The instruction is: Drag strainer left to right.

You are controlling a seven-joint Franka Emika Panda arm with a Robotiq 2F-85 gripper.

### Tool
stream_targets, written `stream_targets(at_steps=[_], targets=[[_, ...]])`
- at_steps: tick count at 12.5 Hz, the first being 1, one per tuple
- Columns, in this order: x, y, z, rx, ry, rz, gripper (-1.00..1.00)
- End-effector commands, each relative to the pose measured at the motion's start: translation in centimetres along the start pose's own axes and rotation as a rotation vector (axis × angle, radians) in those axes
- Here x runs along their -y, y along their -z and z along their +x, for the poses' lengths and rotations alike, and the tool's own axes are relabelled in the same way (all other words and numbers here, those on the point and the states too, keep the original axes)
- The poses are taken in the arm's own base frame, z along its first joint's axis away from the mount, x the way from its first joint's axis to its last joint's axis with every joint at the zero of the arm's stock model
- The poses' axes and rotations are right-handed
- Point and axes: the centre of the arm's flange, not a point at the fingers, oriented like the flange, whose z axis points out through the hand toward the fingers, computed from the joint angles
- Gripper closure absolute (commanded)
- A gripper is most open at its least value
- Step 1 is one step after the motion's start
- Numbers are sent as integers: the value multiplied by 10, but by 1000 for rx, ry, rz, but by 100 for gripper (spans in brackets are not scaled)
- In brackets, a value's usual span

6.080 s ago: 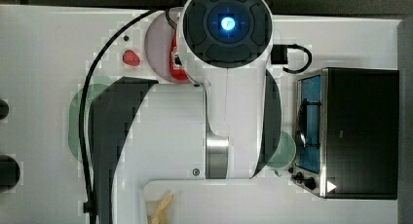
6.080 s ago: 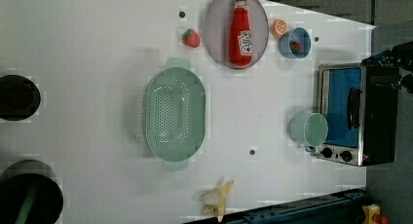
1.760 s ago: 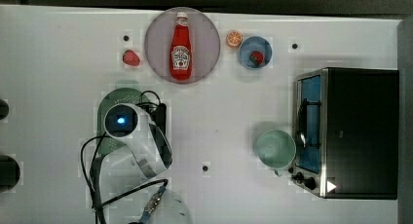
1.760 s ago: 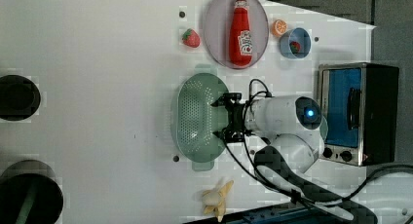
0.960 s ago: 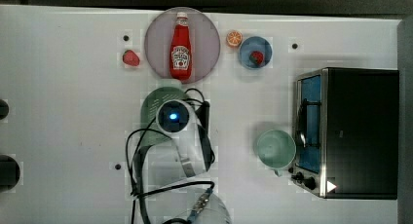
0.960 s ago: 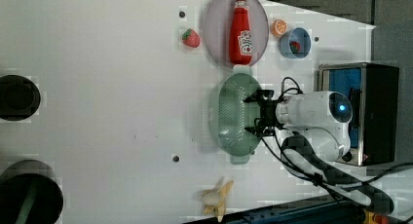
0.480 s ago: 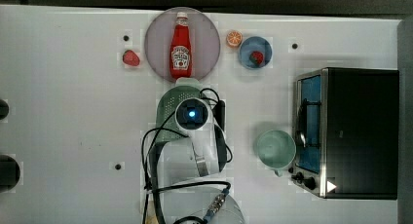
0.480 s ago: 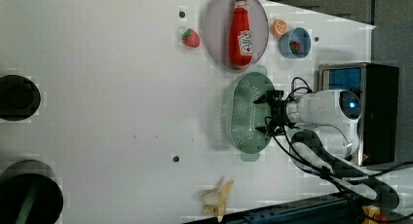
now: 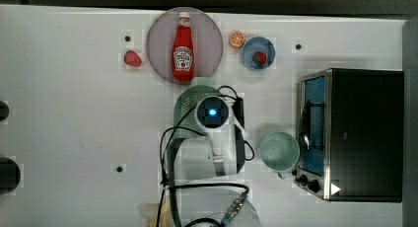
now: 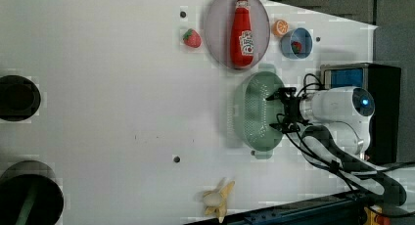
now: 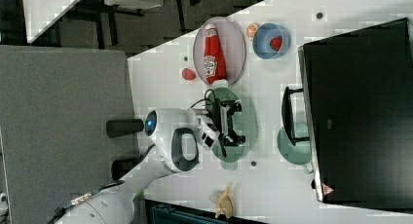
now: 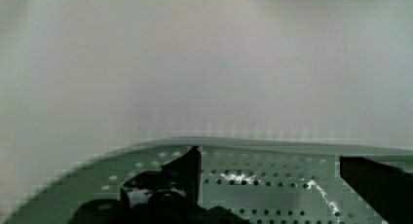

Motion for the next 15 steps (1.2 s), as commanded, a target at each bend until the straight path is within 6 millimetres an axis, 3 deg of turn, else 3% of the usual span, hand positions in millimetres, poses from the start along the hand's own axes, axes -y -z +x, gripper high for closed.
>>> stream_targets(at_steps=[1, 9, 11, 13, 15], targets=[[4, 9, 43, -4, -3, 38, -100], [-2, 6, 82, -25, 47, 29, -100], [-1, 7, 82, -25, 49, 32, -100], [1, 24, 69, -23, 156, 56, -100], [2, 58, 54, -34, 418, 97, -100]])
